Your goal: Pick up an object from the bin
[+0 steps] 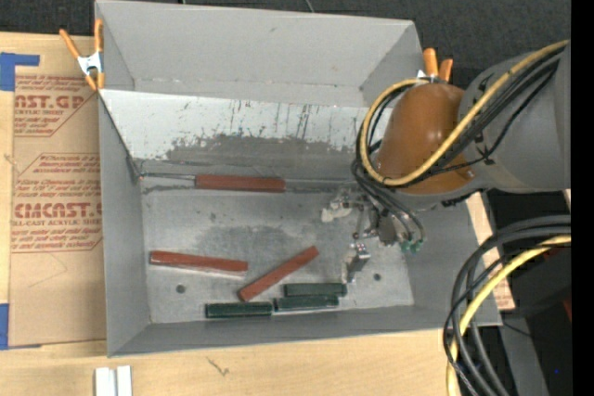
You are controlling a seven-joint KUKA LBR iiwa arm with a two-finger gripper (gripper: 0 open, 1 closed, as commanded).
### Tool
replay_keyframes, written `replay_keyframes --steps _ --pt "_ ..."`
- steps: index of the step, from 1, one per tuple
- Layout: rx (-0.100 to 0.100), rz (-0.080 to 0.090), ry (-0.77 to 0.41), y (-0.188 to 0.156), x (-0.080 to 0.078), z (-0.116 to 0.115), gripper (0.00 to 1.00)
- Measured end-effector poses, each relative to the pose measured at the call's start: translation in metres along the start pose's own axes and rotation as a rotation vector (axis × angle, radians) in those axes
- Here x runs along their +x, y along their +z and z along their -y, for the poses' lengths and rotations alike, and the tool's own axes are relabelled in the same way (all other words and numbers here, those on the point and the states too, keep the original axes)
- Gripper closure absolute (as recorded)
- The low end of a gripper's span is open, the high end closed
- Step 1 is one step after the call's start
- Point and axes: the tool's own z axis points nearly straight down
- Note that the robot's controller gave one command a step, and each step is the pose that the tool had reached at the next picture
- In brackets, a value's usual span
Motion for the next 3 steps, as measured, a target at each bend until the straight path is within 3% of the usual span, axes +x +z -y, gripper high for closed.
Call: replay_keyframes --steps 1,2,3 --pt "0.001 -0.007 0.099 0.021 0.001 -0.012 0.00" --pt "0.007 0.025 -0.185 0.024 0.018 -0.069 1.00" --pt "0.007 0.025 -0.185 0.024 0.018 -0.069 1.00"
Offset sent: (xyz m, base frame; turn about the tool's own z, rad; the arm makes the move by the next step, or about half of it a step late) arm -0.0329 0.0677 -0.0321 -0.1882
